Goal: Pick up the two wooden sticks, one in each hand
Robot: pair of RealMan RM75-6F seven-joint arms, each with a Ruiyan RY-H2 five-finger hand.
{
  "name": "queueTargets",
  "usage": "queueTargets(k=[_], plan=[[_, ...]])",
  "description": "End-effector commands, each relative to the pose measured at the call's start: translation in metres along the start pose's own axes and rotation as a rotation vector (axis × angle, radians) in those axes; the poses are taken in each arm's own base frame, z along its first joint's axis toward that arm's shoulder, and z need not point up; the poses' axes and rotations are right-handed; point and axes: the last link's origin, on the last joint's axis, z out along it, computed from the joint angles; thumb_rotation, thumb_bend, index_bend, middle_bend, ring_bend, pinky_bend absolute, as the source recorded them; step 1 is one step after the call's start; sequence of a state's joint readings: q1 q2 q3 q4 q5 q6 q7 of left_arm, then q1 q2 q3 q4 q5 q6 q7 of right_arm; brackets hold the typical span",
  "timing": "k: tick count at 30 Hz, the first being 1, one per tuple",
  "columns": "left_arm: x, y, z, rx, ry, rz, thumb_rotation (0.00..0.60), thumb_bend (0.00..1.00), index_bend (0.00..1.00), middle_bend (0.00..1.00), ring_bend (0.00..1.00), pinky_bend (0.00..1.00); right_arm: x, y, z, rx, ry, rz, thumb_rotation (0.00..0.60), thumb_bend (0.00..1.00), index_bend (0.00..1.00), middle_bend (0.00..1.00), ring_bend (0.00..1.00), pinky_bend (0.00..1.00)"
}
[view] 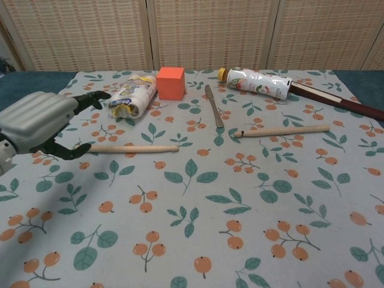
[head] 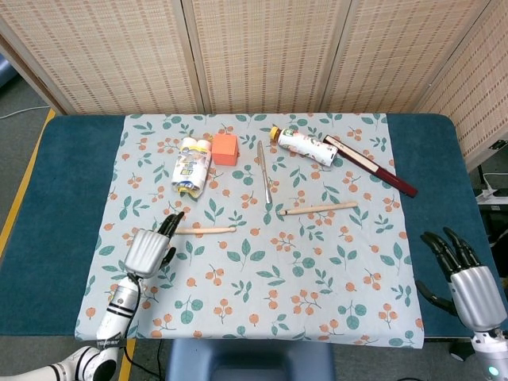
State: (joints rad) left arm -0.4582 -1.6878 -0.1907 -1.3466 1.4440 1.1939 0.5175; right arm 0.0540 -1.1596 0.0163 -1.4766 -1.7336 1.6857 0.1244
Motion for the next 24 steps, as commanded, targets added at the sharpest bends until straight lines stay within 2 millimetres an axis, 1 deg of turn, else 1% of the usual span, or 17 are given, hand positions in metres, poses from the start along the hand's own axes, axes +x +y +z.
queueTargets(k=[1, 5, 7, 12, 19, 24], plan=[[-0.006, 0.006, 0.015, -0.004, -0.019, 0.028, 0.600, 0.37, 0.05, 0.15, 0.93, 1.00, 0.000, 0.000, 0.000, -0.003, -0.006, 0.000, 0.600, 0.15, 0.12, 0.13, 0.00, 0.16], [-0.013, 0.010, 0.026, -0.001, -0.032, 0.043, 0.600, 0.37, 0.05, 0.16, 0.93, 1.00, -0.001, 0.000, 0.000, -0.004, -0.020, 0.001, 0.600, 0.15, 0.12, 0.13, 0.00, 0.16], [-0.016, 0.011, 0.029, 0.002, -0.031, 0.052, 0.600, 0.37, 0.06, 0.18, 0.94, 1.00, -0.001, 0.000, 0.000, -0.006, -0.025, 0.003, 0.600, 0.15, 0.13, 0.13, 0.00, 0.16], [-0.028, 0.007, 0.033, 0.018, -0.059, 0.059, 0.600, 0.37, 0.10, 0.24, 0.94, 1.00, 0.000, 0.000, 0.001, -0.009, -0.029, 0.005, 0.600, 0.15, 0.13, 0.13, 0.00, 0.16], [-0.044, 0.004, 0.037, 0.044, -0.093, 0.058, 0.600, 0.37, 0.14, 0.28, 0.94, 1.00, 0.000, 0.000, 0.001, -0.010, -0.036, 0.008, 0.600, 0.15, 0.13, 0.13, 0.00, 0.16], [-0.052, 0.004, 0.042, 0.055, -0.084, 0.069, 0.600, 0.37, 0.19, 0.33, 0.94, 1.00, 0.000, 0.000, 0.001, -0.009, -0.045, 0.009, 0.600, 0.15, 0.13, 0.13, 0.00, 0.16]])
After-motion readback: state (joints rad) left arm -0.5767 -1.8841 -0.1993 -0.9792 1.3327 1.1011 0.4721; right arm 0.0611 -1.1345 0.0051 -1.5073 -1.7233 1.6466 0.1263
